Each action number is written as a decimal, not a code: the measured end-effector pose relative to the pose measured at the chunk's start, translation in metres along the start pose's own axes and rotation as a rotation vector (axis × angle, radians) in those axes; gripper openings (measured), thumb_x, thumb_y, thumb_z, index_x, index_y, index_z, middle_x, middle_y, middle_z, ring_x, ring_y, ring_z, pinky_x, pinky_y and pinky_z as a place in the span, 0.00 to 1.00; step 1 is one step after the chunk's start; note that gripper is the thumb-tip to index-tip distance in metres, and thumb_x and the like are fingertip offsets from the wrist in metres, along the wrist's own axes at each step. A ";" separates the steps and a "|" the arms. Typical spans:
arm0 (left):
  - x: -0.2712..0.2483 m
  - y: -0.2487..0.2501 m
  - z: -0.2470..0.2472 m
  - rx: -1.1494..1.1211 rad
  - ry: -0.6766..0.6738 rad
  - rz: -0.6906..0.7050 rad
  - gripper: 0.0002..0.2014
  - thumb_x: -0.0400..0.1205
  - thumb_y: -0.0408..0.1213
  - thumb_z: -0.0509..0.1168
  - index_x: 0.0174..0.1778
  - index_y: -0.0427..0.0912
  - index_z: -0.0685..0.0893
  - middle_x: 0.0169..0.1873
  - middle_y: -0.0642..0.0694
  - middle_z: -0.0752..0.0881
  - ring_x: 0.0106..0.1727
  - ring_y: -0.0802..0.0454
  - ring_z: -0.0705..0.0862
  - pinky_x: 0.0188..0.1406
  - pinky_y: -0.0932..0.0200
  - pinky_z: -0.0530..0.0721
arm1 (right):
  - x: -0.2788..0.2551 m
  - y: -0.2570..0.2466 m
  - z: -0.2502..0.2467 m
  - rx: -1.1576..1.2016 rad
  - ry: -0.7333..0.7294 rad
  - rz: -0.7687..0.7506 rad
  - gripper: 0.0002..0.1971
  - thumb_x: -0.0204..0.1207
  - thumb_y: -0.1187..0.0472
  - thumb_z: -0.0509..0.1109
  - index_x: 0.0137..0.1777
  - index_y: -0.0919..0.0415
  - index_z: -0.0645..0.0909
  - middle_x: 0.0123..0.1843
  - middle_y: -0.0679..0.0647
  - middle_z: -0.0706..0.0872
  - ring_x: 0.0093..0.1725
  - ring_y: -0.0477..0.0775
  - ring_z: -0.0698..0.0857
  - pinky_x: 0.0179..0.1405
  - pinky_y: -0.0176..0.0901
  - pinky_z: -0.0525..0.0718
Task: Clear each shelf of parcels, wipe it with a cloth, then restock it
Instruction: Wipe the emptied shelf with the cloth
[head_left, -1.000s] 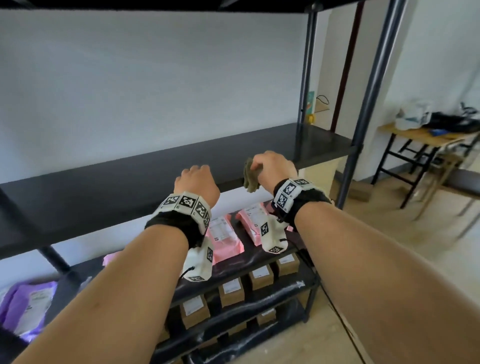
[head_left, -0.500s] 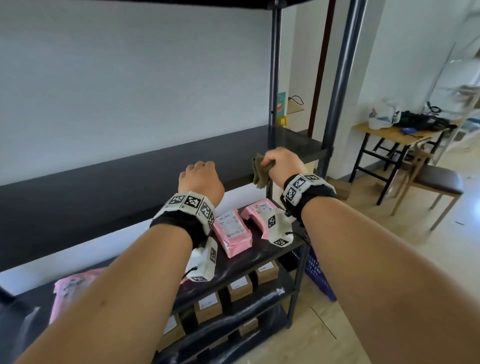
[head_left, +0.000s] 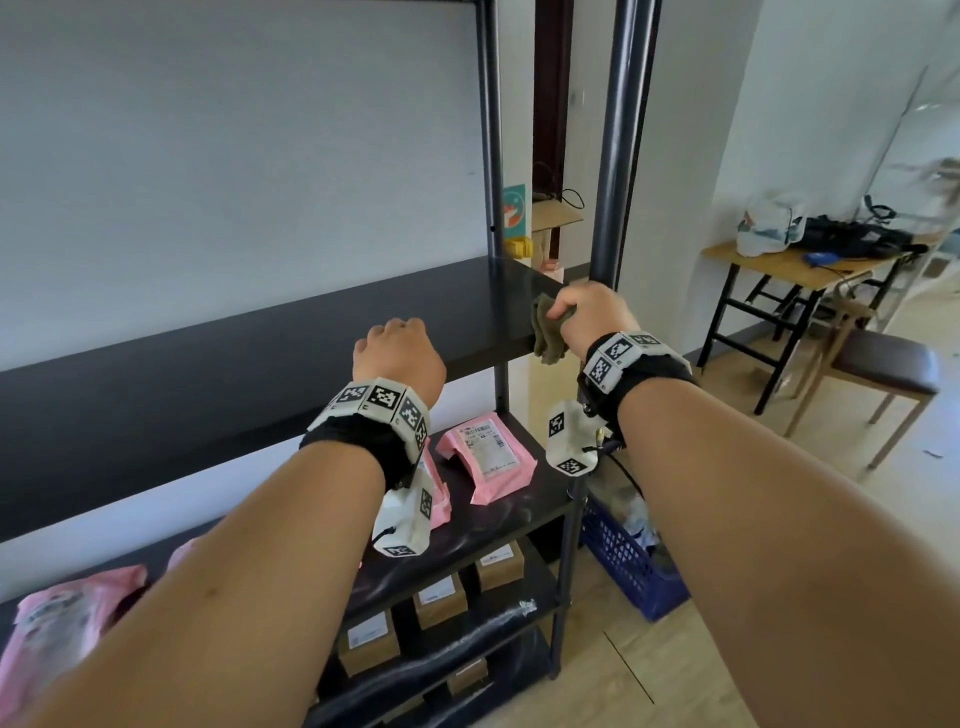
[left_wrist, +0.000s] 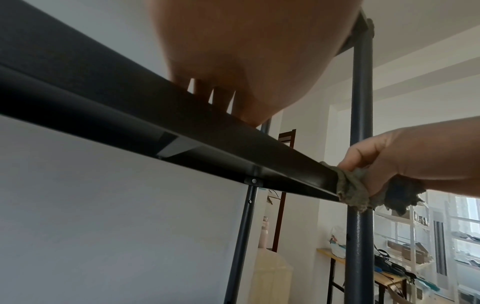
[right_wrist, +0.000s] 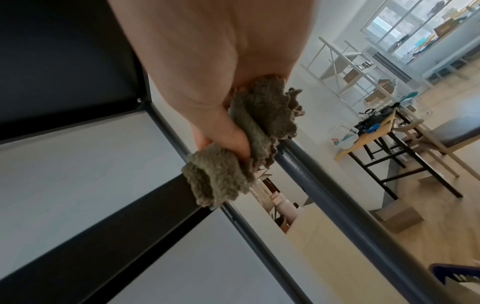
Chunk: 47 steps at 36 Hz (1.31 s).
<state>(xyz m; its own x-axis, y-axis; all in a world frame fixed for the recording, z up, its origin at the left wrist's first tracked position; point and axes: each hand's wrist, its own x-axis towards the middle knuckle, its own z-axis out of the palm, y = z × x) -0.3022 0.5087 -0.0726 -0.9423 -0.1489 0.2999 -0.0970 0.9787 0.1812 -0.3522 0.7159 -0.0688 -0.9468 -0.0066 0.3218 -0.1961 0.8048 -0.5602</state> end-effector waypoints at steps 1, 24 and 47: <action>0.001 0.002 0.001 0.001 0.002 -0.006 0.17 0.83 0.34 0.53 0.66 0.39 0.77 0.63 0.41 0.80 0.65 0.42 0.76 0.65 0.48 0.71 | 0.002 0.001 -0.001 0.005 -0.006 -0.004 0.11 0.79 0.67 0.66 0.48 0.53 0.88 0.49 0.51 0.84 0.50 0.55 0.84 0.57 0.53 0.85; -0.054 -0.081 -0.048 -0.011 0.090 -0.101 0.15 0.83 0.34 0.54 0.63 0.39 0.79 0.61 0.41 0.80 0.63 0.41 0.76 0.62 0.47 0.73 | -0.059 -0.098 0.036 -0.082 -0.093 -0.097 0.10 0.78 0.66 0.65 0.45 0.52 0.85 0.54 0.54 0.81 0.54 0.59 0.83 0.58 0.59 0.83; -0.231 -0.338 -0.140 0.069 0.117 -0.436 0.15 0.80 0.30 0.55 0.60 0.38 0.79 0.57 0.40 0.81 0.61 0.40 0.77 0.58 0.48 0.75 | -0.207 -0.341 0.157 -0.180 -0.175 -0.374 0.13 0.81 0.63 0.62 0.56 0.50 0.86 0.58 0.53 0.82 0.62 0.59 0.78 0.60 0.57 0.75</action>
<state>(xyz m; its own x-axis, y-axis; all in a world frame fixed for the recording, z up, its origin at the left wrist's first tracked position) -0.0069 0.1930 -0.0724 -0.7664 -0.5603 0.3141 -0.5014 0.8275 0.2528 -0.1295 0.3496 -0.0639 -0.8513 -0.4047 0.3339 -0.5001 0.8185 -0.2829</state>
